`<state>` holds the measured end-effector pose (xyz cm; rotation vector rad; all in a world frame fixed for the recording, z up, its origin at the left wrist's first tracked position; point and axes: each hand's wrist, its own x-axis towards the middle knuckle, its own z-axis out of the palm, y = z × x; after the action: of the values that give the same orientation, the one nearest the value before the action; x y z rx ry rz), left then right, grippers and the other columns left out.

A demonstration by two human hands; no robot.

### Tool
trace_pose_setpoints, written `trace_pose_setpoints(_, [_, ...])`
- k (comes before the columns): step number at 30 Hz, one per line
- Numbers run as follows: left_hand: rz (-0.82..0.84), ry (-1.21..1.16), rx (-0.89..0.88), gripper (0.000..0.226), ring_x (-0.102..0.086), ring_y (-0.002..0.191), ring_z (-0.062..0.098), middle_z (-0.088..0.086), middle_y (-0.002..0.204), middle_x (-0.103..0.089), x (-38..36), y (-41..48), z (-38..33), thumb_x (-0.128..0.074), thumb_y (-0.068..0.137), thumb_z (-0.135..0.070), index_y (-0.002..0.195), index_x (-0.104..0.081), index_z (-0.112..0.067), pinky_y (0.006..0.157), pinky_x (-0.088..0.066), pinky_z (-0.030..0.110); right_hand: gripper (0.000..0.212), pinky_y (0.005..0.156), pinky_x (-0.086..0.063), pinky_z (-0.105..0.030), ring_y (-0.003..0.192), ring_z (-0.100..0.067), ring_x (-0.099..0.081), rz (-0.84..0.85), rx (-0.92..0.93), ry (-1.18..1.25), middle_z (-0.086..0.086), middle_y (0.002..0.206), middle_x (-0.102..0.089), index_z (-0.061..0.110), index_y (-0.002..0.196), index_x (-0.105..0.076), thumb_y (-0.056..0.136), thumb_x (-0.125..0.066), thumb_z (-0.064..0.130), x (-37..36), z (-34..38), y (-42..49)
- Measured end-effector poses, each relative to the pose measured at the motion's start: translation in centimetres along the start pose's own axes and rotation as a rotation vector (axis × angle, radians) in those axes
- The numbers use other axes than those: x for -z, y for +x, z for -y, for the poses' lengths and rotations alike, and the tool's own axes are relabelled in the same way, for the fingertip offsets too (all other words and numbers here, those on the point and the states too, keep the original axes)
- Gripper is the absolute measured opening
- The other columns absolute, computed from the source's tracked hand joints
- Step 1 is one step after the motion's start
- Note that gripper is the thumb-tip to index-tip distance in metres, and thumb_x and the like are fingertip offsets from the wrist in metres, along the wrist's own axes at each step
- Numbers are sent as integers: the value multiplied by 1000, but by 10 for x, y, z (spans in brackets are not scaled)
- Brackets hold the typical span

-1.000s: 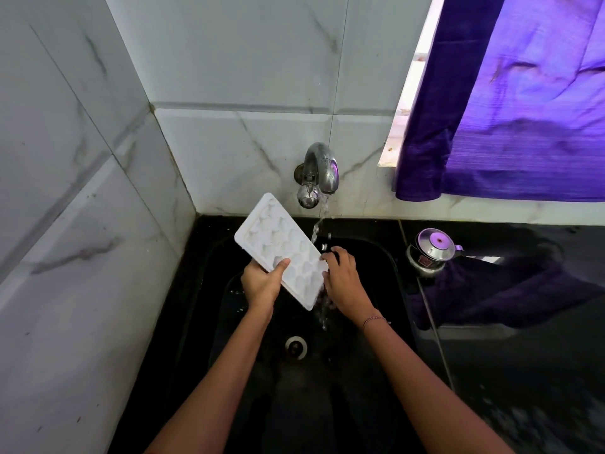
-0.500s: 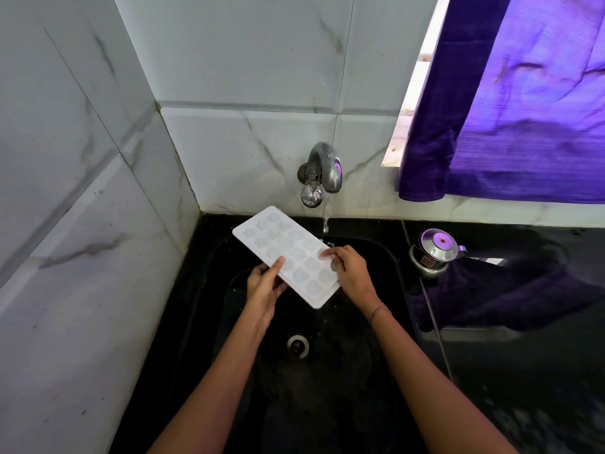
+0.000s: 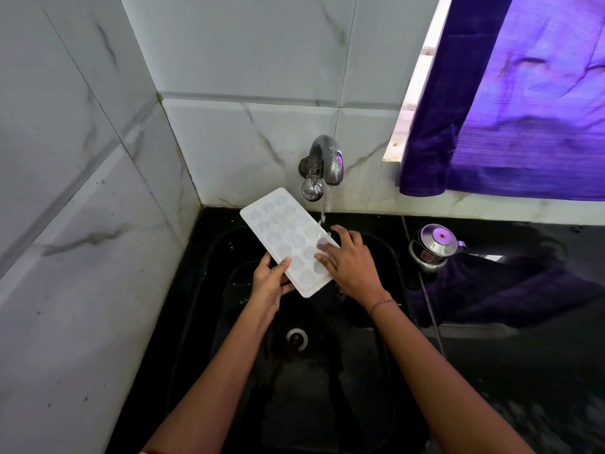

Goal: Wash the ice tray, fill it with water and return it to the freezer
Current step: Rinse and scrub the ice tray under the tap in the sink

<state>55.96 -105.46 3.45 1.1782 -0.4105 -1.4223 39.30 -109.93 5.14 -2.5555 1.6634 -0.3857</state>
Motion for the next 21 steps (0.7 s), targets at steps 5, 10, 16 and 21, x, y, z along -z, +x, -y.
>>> trace_pose_setpoints(5, [-1,-31,4,55,-66,90,24,3,105,-63,-5,1,-3,-59,88,-4,131,-34,-28,59,-58,38,57,94,-43,-48,124,-33,-41,-48,-28,-80,-10,136,-46,21,111,-64,88,-26,58,0,-5,1])
trace_pose_setpoints(10, [1,4,4,57,-65,90,25,7,108,-62,-9,8,-5,-59,89,-3,133,-32,-25,63,-56,42,62,100,-37,-50,130,-33,-35,-24,-29,-60,-9,140,-42,23,115,-62,87,-22,61,-4,-8,0])
trace_pose_setpoints(16, [-13,44,57,42,-64,96,29,12,113,-63,-14,15,0,-58,90,-7,131,-47,-7,59,-59,36,58,103,-32,-48,131,-31,-33,-46,-24,-36,-9,142,-40,24,124,-56,89,-24,57,-7,-4,-3])
trace_pose_setpoints(21, [4,80,58,35,-65,94,27,11,108,-65,-16,21,2,-58,90,-6,124,-51,-7,59,-58,36,44,102,-35,-52,128,-31,-34,-96,22,-64,-10,137,-47,27,110,-63,92,-31,51,-17,-9,-10])
